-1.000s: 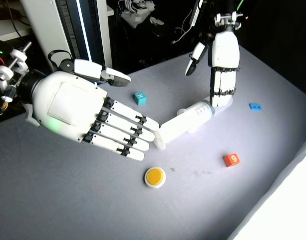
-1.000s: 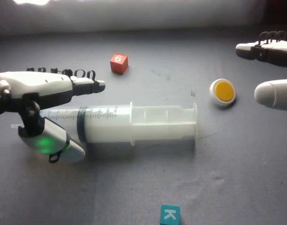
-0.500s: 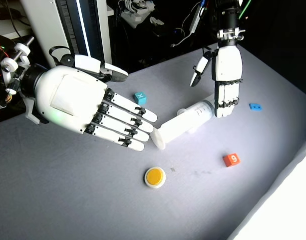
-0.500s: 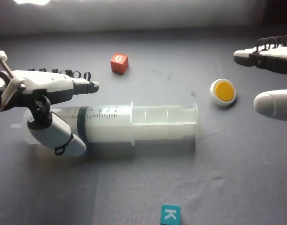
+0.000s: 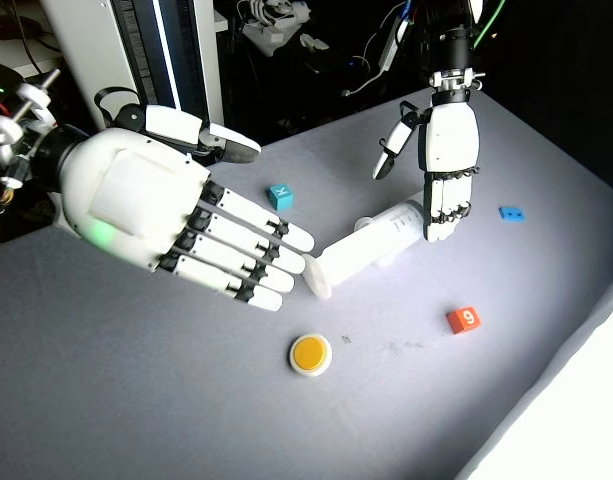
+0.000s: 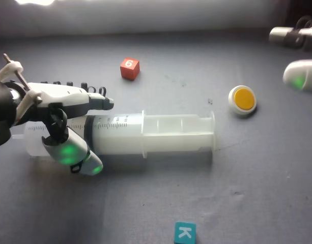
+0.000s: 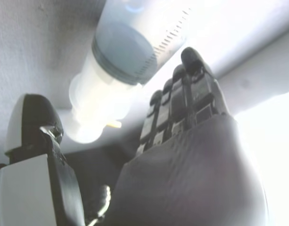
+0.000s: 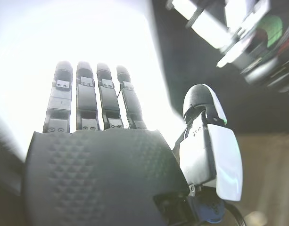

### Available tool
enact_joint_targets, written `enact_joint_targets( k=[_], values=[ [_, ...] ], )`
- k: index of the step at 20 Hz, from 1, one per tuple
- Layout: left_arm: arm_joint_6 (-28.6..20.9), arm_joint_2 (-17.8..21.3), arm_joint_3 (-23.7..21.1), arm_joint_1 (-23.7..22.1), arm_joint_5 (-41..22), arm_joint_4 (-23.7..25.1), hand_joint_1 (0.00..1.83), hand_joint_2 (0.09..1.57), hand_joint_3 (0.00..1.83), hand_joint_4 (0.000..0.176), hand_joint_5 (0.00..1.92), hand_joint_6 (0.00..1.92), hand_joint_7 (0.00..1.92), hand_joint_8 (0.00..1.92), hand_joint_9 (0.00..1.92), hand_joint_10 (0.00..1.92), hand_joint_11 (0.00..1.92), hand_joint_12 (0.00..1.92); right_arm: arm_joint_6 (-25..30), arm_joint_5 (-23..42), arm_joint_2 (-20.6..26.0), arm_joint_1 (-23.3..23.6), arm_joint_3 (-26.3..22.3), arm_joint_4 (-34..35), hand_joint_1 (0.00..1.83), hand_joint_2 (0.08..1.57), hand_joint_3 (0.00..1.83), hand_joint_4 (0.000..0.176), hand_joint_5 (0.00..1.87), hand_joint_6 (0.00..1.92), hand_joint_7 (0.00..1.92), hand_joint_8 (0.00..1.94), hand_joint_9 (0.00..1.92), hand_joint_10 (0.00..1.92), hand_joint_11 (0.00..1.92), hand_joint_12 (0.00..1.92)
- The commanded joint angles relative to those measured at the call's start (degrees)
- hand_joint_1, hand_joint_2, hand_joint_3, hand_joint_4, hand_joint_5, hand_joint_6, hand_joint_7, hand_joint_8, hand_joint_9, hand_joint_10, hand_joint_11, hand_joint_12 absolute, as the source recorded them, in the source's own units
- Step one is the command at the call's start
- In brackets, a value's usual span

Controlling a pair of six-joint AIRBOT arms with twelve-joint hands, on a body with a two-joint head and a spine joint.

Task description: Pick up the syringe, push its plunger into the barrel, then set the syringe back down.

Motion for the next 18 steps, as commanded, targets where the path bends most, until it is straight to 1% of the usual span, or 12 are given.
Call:
enact_joint_targets(
  k=[1, 3, 5, 7, 8, 9, 11, 12, 13, 16, 17, 18],
  values=[
    [-0.06, -0.28, 0.15, -0.12, -1.65, 1.37, 0.88, 1.03, 0.00, 0.000, 0.05, 0.00, 0.05, 0.01, 0.10, 0.00, 0.00, 0.51, 1.57, 8.22, 0.32, 0.30, -0.67, 0.02, 0.10, 1.23, 0.00, 0.000, 0.18, 0.00, 0.16, 0.00, 0.14, 0.00, 0.00, 0.31],
    [-0.06, -0.56, 0.42, 0.47, -1.76, 1.73, 0.85, 1.02, 0.00, 0.000, 0.04, 0.00, 0.05, 0.00, 0.10, 0.00, 0.00, 0.53, 2.52, 10.35, 0.37, -0.19, -1.79, 2.52, 0.07, 1.24, 0.00, 0.000, 0.16, 0.00, 0.13, 0.00, 0.11, 0.00, 0.00, 0.24],
    [-0.06, -1.07, 1.11, 0.97, -2.34, 2.86, 0.89, 1.01, 0.00, 0.000, 0.05, 0.01, 0.05, 0.00, 0.10, 0.00, 0.00, 0.53, 2.72, 12.72, 0.41, -0.81, -2.92, 4.02, 0.10, 1.23, 0.00, 0.000, 0.16, 0.00, 0.14, 0.00, 0.12, 0.00, 0.00, 0.24],
    [-0.06, -1.89, 2.11, 1.30, -2.49, 3.06, 0.87, 1.02, 0.00, 0.000, 0.05, 0.00, 0.07, 0.01, 0.11, 0.00, 0.00, 0.51, 2.71, 16.66, 0.42, -1.53, -4.03, 4.02, 0.10, 1.23, 0.00, 0.000, 0.18, 0.01, 0.16, 0.01, 0.14, 0.01, 0.00, 0.28],
    [-0.06, -2.14, 2.39, 1.43, -2.63, 3.06, 0.87, 1.02, 0.00, 0.000, 0.05, 0.00, 0.07, 0.01, 0.11, 0.00, 0.00, 0.51, 2.71, 17.36, 0.42, -1.63, -4.28, 4.12, 0.10, 1.23, 0.00, 0.000, 0.18, 0.01, 0.16, 0.01, 0.14, 0.01, 0.00, 0.28],
    [-0.06, -2.63, 2.86, 1.63, -2.82, 3.06, 0.82, 1.03, 0.00, 0.000, 0.04, 0.00, 0.07, 0.01, 0.11, 0.00, 0.00, 0.51, 2.76, 18.34, 0.42, -1.78, -4.71, 4.77, 0.13, 1.22, 0.00, 0.000, 0.19, 0.00, 0.16, 0.00, 0.14, 0.00, 0.00, 0.27],
    [-0.06, -3.85, 3.97, 1.94, -3.18, 3.05, 0.86, 1.01, 0.00, 0.000, 0.01, 0.00, 0.03, 0.00, 0.06, 0.00, 0.00, 0.39, 4.01, 20.32, 0.39, -2.23, -5.38, 6.06, 0.11, 1.23, 0.00, 0.000, 0.18, 0.00, 0.15, 0.00, 0.14, 0.00, 0.00, 0.24],
    [-0.06, -4.27, 4.34, 1.97, -3.18, 3.05, 0.86, 0.99, 0.00, 0.000, 0.02, 0.00, 0.05, 0.01, 0.09, 0.01, 0.00, 0.44, 4.05, 21.46, 0.37, -2.39, -5.62, 6.34, 0.11, 1.23, 0.00, 0.000, 0.18, 0.00, 0.16, 0.00, 0.13, 0.00, 0.00, 0.24],
    [-0.06, -4.70, 4.73, 2.02, -3.22, 3.04, 0.84, 0.99, 0.00, 0.000, 0.02, 0.00, 0.05, 0.01, 0.08, 0.01, 0.00, 0.45, 4.05, 23.16, 0.34, -2.68, -5.91, 6.74, 0.11, 1.23, 0.00, 0.000, 0.18, 0.00, 0.16, 0.00, 0.13, 0.00, 0.00, 0.24],
    [-0.28, -5.80, 5.91, 2.78, -3.95, 3.04, 0.85, 1.01, 0.00, 0.000, 0.05, 0.01, 0.07, 0.01, 0.10, 0.01, 0.00, 0.48, 4.04, 29.46, -0.17, -3.84, -7.11, 8.49, 0.12, 1.23, 0.00, 0.000, 0.20, 0.00, 0.17, 0.00, 0.15, 0.00, 0.00, 0.26],
    [-0.49, -6.13, 6.24, 3.13, -4.37, 3.04, 0.87, 1.01, 0.00, 0.000, 0.05, 0.00, 0.07, 0.01, 0.10, 0.00, 0.00, 0.46, 4.16, 31.61, -0.40, -4.26, -7.52, 8.54, 0.08, 1.23, 0.00, 0.000, 0.19, 0.00, 0.16, 0.00, 0.14, 0.00, 0.00, 0.26],
    [-0.63, -6.34, 6.44, 3.41, -4.64, 3.04, 0.88, 1.01, 0.00, 0.000, 0.04, 0.00, 0.05, 0.00, 0.09, 0.00, 0.00, 0.42, 4.72, 31.80, -0.45, -4.45, -7.71, 8.55, 0.09, 1.23, 0.00, 0.000, 0.19, 0.00, 0.16, 0.00, 0.14, 0.00, 0.00, 0.27]
  ],
)
